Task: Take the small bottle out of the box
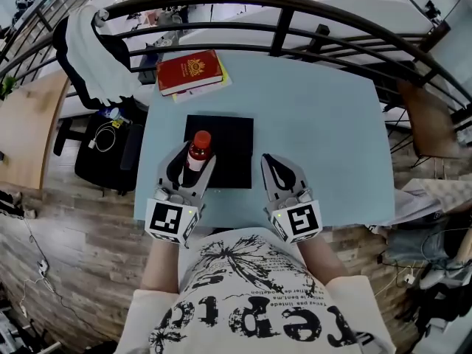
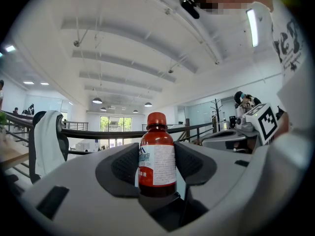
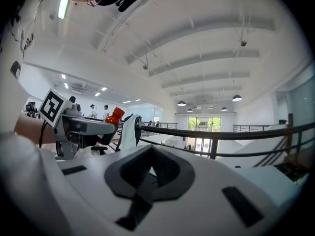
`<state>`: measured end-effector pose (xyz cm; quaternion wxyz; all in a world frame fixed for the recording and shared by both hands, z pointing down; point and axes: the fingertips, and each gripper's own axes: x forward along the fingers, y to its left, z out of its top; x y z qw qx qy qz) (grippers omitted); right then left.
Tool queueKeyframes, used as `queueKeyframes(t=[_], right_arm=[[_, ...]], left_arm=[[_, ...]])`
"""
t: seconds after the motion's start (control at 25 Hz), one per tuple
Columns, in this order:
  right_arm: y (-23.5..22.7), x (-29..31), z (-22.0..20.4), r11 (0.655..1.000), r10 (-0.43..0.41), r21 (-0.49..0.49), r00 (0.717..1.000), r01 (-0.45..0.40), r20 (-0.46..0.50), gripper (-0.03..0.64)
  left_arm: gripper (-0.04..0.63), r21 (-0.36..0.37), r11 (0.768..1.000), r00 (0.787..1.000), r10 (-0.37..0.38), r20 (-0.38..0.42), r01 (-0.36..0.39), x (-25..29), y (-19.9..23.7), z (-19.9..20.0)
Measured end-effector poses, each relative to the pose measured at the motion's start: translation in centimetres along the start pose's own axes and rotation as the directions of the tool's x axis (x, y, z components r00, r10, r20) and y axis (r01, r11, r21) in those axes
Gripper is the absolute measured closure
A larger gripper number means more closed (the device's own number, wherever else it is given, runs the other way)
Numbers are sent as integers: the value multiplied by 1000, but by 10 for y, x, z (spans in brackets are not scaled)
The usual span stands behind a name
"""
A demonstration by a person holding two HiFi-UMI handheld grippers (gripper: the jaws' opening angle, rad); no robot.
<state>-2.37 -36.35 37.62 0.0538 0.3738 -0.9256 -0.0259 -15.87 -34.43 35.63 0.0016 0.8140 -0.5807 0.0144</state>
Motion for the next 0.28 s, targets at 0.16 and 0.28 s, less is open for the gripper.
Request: queueKeyframes(t=[0.16, 0.28], right_arm=[[2, 0, 5, 1000, 1, -10, 1000, -1, 2, 607], [2, 0, 6, 1000, -4, -9, 1000, 4, 0, 607]], left_arm=[[364, -4, 1000, 1000, -9, -4, 9, 0, -2, 1], [364, 4, 1000, 1000, -18, -12, 18, 0, -3, 2]])
